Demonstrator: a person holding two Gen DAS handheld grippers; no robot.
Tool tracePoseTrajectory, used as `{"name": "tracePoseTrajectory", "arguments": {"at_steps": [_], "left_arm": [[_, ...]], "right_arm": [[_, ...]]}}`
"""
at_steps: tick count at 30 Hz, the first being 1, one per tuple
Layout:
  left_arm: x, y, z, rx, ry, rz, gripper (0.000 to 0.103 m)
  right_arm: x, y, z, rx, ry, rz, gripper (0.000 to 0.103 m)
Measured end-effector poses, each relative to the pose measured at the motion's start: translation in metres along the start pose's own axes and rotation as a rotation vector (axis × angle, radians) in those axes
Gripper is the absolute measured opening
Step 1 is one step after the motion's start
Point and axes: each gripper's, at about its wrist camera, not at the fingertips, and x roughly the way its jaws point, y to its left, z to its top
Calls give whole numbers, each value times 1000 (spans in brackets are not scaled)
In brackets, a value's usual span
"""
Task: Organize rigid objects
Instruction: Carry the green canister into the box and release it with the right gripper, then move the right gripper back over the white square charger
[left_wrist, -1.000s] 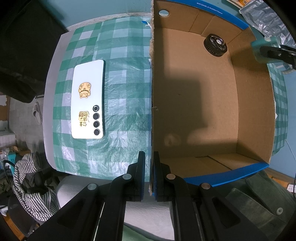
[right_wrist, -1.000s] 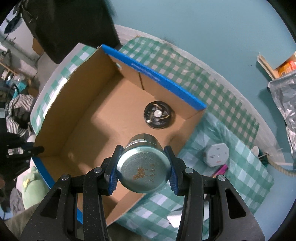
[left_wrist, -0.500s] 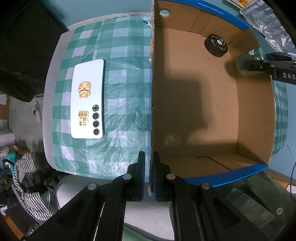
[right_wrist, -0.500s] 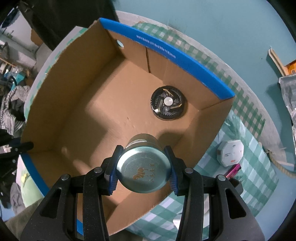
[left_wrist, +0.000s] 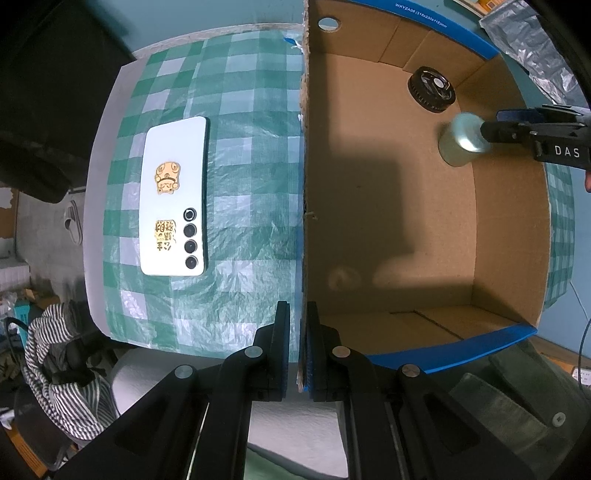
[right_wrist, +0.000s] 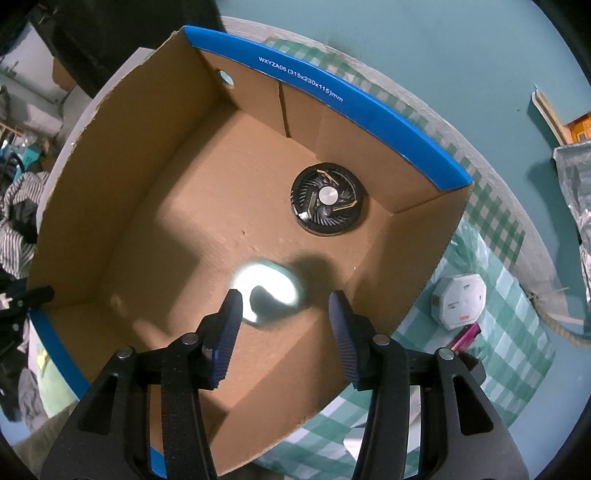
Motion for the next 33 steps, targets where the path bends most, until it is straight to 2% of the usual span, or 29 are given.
{"name": "tracePoseTrajectory", "arguments": {"at_steps": [9,20,33], "left_arm": [[0,0,1,1,2,-2,7],[0,-1,-1,5,1,0,8],[-1,-4,2,13,-1,1,7]], "right_arm": [[-7,1,-1,14,-18,4,50],[-42,-3,-6,29,-86,15,50],[-73,-35,-29,116,-116,2,50]]}}
